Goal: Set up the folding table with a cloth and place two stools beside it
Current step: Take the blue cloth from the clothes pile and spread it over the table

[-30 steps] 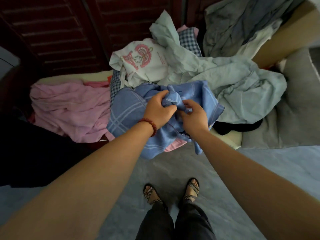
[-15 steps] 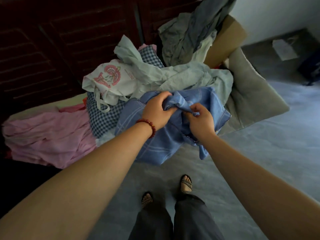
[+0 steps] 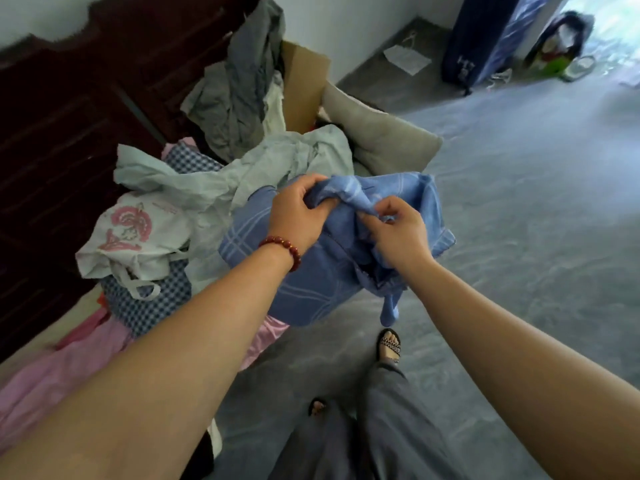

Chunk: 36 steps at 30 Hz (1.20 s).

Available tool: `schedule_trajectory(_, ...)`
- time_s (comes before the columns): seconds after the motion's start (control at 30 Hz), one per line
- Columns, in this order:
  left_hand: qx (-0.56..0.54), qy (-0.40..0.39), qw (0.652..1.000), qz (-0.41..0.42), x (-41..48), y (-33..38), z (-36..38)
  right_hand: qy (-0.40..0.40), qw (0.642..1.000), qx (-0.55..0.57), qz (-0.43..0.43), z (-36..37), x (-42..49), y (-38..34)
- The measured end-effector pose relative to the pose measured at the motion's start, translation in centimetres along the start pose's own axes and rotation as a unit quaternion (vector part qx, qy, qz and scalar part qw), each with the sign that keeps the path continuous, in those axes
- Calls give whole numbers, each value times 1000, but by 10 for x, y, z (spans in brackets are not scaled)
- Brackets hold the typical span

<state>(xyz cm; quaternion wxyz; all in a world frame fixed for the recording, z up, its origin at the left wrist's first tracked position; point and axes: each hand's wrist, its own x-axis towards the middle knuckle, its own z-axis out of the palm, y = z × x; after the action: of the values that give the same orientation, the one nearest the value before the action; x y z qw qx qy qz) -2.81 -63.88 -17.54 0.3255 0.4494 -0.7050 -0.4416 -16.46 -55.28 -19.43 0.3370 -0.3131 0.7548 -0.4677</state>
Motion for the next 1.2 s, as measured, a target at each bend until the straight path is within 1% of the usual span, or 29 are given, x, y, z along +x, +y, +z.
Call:
schedule_trajectory(0.1, -24, -9, 1000, 1, 4, 16, 26, 47, 998, 30, -3, -24, -3, 4)
schedule_trajectory(0.23, -10, -46, 998, 45, 12, 47, 70, 110, 992, 61, 8, -71, -2, 15)
schedule_trajectory(0.4, -9, -82, 994, 75, 23, 83, 135, 156, 985, 72, 23, -135, 7, 34)
schedule_trajectory(0.5, -21, -122, 989, 83, 30, 103, 177, 173, 982, 74, 33, -176, 15, 46)
schedule_trajectory(0.57, -32, -149, 985, 85, 38, 116, 205, 177, 983, 43, 26, -204, 23, 51)
schedule_trajectory(0.67, -27, -187, 978, 91, 50, 136, 246, 170, 985, -39, 11, -246, 37, 57)
schedule_trajectory(0.73, -28, -195, 976, 96, 56, 151, 271, 177, 984, -33, 17, -272, 47, 61)
schedule_trajectory(0.83, -7, -205, 969, 135, 64, 177, 309, 190, 981, 4, 31, -311, 57, 65)
schedule_trajectory(0.93, 16, -228, 958, 174, 70, 200, 348, 191, 981, -21, 2, -347, 65, 69)
schedule_trajectory(1.0, 16, -242, 952, 185, 73, 212, 373, 200, 979, -39, -5, -370, 69, 73)
schedule_trajectory(1.13, 15, -283, 938, 198, 79, 231, 418, 240, 965, -101, 26, -414, 80, 84)
schedule_trajectory(1.2, 10, -298, 934, 197, 85, 239, 439, 265, 958, -101, 40, -431, 88, 89)
